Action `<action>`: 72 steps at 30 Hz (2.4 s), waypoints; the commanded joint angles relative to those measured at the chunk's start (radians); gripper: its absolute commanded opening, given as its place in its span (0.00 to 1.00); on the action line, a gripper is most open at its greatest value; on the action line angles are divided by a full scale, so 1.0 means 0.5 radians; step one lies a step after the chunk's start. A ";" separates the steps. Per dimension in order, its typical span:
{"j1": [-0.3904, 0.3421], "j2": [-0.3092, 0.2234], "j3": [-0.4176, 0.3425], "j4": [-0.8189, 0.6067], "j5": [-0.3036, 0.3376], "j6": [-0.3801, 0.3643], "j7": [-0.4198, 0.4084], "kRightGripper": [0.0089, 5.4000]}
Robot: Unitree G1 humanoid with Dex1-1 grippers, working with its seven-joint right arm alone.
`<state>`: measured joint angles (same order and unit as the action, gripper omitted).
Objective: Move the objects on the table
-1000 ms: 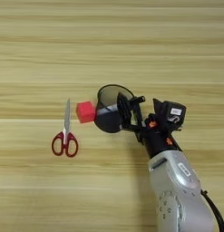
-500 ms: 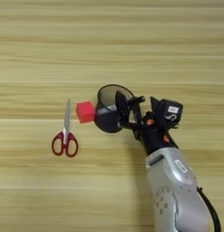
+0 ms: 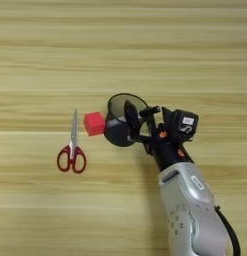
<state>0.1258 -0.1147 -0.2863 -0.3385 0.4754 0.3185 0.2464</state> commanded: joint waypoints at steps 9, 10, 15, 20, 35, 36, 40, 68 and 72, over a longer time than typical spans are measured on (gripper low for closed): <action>-0.098 -0.033 -0.004 -0.047 0.019 -0.058 -0.001 0.73; -0.098 -0.034 -0.004 -0.047 0.020 -0.058 -0.001 0.72; -0.101 -0.038 -0.006 -0.044 0.023 -0.058 0.001 0.58; -0.104 -0.037 -0.005 -0.047 0.024 -0.057 -0.001 0.43; -0.096 -0.039 0.011 -0.075 0.020 -0.063 0.002 0.13; -0.094 -0.038 0.013 -0.077 0.019 -0.064 0.003 0.13; -0.088 -0.042 0.024 -0.096 0.015 -0.069 0.011 0.13; -0.023 -0.072 0.020 -0.331 0.017 -0.040 -0.011 0.13; -0.011 -0.080 0.012 -0.359 0.018 -0.040 -0.010 0.13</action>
<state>0.1487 -0.1268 -0.2720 -0.4647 0.4816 0.3210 0.2467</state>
